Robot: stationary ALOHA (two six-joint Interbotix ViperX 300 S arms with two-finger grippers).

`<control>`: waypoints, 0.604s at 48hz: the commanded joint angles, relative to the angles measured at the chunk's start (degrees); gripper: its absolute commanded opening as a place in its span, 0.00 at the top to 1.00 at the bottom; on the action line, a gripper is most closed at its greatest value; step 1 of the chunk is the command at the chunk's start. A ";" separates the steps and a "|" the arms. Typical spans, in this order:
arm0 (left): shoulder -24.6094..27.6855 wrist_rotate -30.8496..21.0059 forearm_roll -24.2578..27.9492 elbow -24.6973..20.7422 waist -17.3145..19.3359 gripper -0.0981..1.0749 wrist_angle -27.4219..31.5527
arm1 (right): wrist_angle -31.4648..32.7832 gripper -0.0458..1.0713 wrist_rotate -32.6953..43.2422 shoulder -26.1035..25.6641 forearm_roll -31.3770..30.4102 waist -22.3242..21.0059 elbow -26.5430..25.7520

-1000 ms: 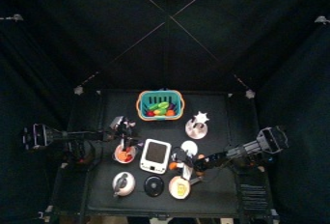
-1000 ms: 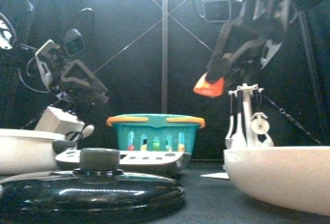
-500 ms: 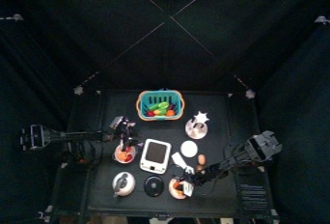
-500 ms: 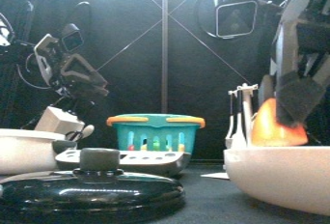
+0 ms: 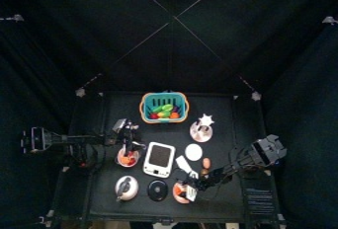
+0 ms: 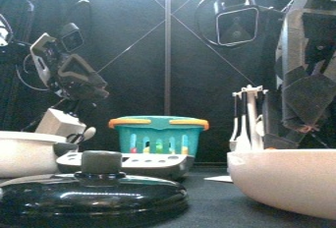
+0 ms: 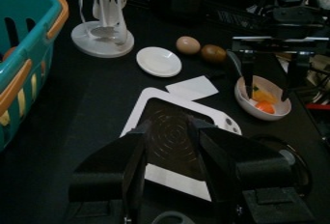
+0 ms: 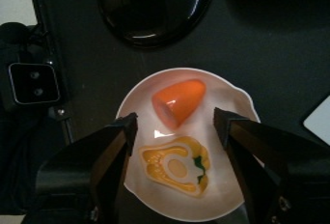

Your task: Place carrot bottom into pan

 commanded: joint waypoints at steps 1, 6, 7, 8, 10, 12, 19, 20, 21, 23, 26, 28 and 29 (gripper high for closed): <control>-0.18 -0.09 -0.18 -0.62 -0.18 0.27 -0.26 | 0.26 0.10 -0.09 -1.67 -0.97 -0.44 -1.05; -0.18 -0.09 -0.35 -0.62 -0.26 0.27 -0.26 | 1.05 0.10 -0.09 -2.37 -2.29 -0.62 -0.97; -0.18 -0.09 -0.35 -0.62 -0.26 0.27 -0.26 | 1.14 0.10 -0.09 -2.46 -2.55 -0.62 -0.97; -0.09 -0.09 -0.35 -0.62 -0.26 0.27 -0.26 | 1.49 0.10 -0.09 -2.55 -2.81 -0.62 -0.97; -0.09 0.00 -0.35 -0.62 -0.26 0.27 -0.26 | 1.58 0.10 -0.09 -2.72 -3.34 -0.70 -0.97; -0.09 0.00 -0.44 -0.62 -0.26 0.27 -0.26 | 1.58 0.10 -0.09 -2.81 -3.87 -0.70 -0.88; -0.09 -0.09 -0.44 -0.62 -0.26 0.27 -0.26 | 1.67 0.10 -0.09 -2.72 -4.22 -0.88 -0.88; -0.18 -0.09 -0.44 -0.62 -0.26 0.27 -0.26 | 1.58 0.10 -0.09 -2.72 -4.22 -0.88 -0.88; -0.18 -0.09 -0.44 -0.62 -0.26 0.27 -0.26 | 1.67 0.10 -0.09 -2.81 -4.22 -0.88 -0.88; -0.18 -0.09 -0.62 -0.70 -0.26 0.27 -0.26 | 1.67 0.10 -0.09 -2.81 -4.31 -0.88 -0.97; -0.18 -0.09 -0.79 -0.70 -0.44 0.27 -0.26 | 1.76 0.10 0.00 -2.90 -4.04 -0.88 -1.14; -0.09 0.00 -0.79 -0.70 -0.53 0.27 -0.26 | 1.76 0.10 0.00 -3.25 -3.87 -0.79 -1.23; -0.18 0.00 -0.79 -0.79 -0.62 0.27 -0.26 | 1.76 0.10 0.00 -3.60 -3.78 -0.62 -1.23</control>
